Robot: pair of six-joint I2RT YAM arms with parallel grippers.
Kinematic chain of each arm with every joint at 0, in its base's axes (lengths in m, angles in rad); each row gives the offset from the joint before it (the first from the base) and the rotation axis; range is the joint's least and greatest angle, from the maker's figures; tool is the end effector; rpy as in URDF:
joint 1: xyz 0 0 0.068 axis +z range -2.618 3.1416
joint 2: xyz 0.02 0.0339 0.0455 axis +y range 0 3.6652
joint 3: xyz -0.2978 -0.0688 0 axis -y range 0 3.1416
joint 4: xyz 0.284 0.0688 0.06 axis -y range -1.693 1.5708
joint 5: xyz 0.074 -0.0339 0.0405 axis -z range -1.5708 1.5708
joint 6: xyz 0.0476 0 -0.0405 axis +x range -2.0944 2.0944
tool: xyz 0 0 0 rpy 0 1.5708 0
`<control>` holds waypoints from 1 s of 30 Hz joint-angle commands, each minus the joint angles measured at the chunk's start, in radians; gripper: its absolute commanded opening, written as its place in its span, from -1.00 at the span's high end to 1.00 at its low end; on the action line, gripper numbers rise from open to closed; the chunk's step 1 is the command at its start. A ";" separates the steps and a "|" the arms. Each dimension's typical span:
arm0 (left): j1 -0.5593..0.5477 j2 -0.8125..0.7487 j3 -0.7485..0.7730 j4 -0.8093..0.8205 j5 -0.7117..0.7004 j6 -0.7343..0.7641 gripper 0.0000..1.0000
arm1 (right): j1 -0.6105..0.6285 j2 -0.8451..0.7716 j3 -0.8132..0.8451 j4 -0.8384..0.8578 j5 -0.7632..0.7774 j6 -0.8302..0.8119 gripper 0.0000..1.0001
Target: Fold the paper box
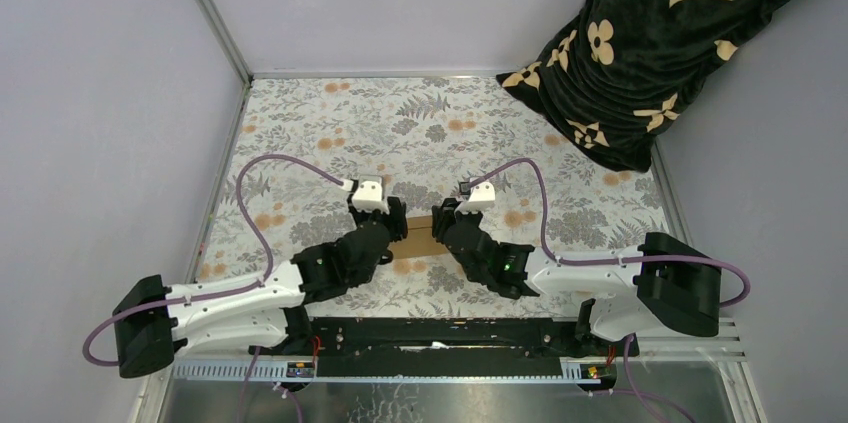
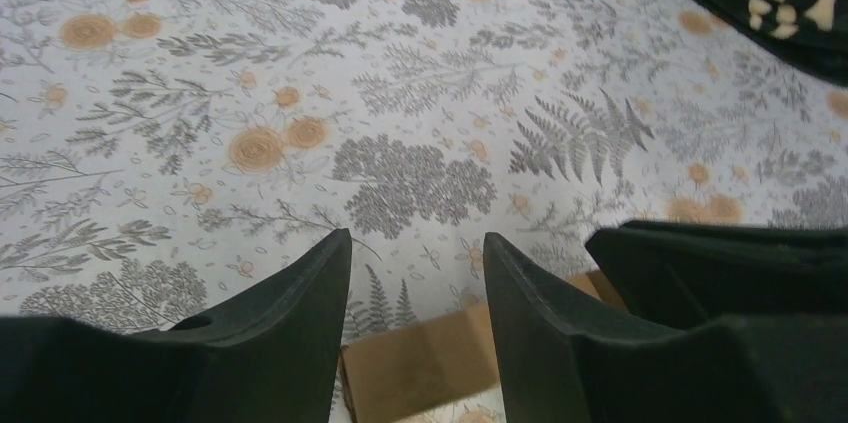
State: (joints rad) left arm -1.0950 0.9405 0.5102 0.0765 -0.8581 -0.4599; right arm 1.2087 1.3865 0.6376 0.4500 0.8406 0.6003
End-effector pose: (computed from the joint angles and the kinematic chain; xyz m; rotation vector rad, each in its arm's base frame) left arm 0.1356 -0.1846 0.2537 0.0163 1.8080 -0.2802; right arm 0.1449 0.2823 0.2257 0.0261 1.7978 0.5193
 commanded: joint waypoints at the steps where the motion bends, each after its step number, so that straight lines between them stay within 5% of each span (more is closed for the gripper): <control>1: -0.067 0.045 -0.018 0.028 -0.066 -0.051 -0.13 | -0.008 0.041 -0.056 -0.194 -0.067 -0.004 0.32; 9: -0.228 0.221 -0.062 -0.109 -0.212 -0.375 -0.11 | -0.008 0.042 -0.081 -0.187 -0.081 0.027 0.32; 17: -0.339 0.473 -0.049 -0.256 -0.201 -0.710 -0.13 | -0.008 -0.039 -0.071 -0.234 -0.093 0.007 0.26; 30: -0.335 0.381 -0.006 -0.349 -0.320 -0.665 -0.34 | -0.022 -0.232 0.061 -0.344 -0.067 -0.186 -0.04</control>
State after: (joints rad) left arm -1.4200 1.2915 0.5575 -0.0544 -1.3880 -1.0492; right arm 1.2022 1.1820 0.6304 0.1806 0.7654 0.4950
